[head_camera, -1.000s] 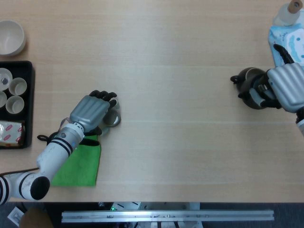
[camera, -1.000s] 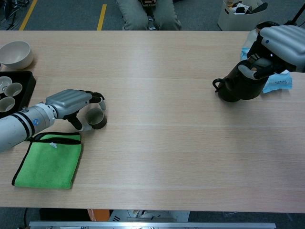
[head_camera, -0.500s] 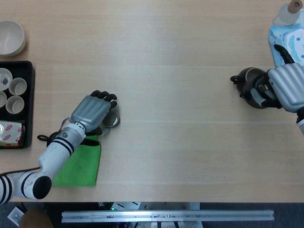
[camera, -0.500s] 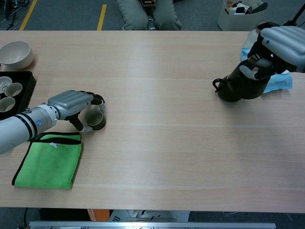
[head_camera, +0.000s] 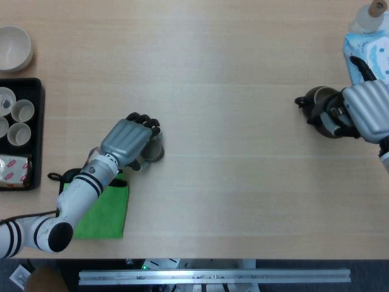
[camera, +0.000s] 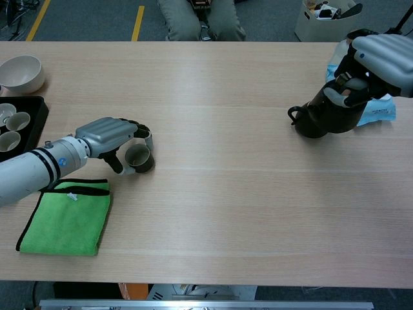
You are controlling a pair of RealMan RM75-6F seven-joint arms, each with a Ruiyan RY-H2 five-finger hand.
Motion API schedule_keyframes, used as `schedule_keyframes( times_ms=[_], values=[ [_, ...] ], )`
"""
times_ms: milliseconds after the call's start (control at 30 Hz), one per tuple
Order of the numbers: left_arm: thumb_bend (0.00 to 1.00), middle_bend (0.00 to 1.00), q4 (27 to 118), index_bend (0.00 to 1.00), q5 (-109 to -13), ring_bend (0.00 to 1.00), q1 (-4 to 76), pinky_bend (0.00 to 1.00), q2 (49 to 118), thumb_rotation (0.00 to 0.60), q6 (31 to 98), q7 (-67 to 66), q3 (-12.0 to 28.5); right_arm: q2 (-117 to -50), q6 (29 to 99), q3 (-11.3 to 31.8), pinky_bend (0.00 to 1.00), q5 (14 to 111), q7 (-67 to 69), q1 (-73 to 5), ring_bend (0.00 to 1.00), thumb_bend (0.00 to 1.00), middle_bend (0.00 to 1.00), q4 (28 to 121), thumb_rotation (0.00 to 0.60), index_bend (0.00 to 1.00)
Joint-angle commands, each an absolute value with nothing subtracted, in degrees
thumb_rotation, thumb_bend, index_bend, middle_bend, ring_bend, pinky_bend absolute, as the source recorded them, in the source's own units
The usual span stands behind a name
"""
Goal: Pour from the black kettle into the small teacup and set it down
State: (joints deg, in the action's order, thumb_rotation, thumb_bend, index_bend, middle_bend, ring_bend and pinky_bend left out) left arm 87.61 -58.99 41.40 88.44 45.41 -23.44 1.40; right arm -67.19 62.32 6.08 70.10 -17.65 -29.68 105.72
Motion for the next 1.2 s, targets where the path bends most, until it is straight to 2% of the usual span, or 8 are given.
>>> schedule_keyframes(
  times_ms=[33,400,1200],
  values=[
    [0.28,0.19,88.1,0.39,-58.6,0.14,42.0,0.13,88.9,0.6,45.4,-23.8,1.9,-67.2,62.4,6.2,0.0,70.3,-17.6,-29.7,0.85,0.38,0.93,105.8,0.528,1.0],
    [0.28,0.19,90.2,0.39,-55.3,0.14,45.9,0.13,91.5,0.6,45.5,-27.9,3.5,-66.6,62.8,6.2,0.0,70.9,-17.3,-29.5,0.85,0.38,0.93,106.8,0.529,1.0],
    [0.28,0.19,86.4,0.39,-45.5,0.14,52.2,0.13,100.6,0.6,47.9,-36.7,3.1,-66.0,63.3,5.9,0.0,71.7,-16.4,-28.8,0.85,0.38,0.93,107.4,0.531,1.0]
  ],
)
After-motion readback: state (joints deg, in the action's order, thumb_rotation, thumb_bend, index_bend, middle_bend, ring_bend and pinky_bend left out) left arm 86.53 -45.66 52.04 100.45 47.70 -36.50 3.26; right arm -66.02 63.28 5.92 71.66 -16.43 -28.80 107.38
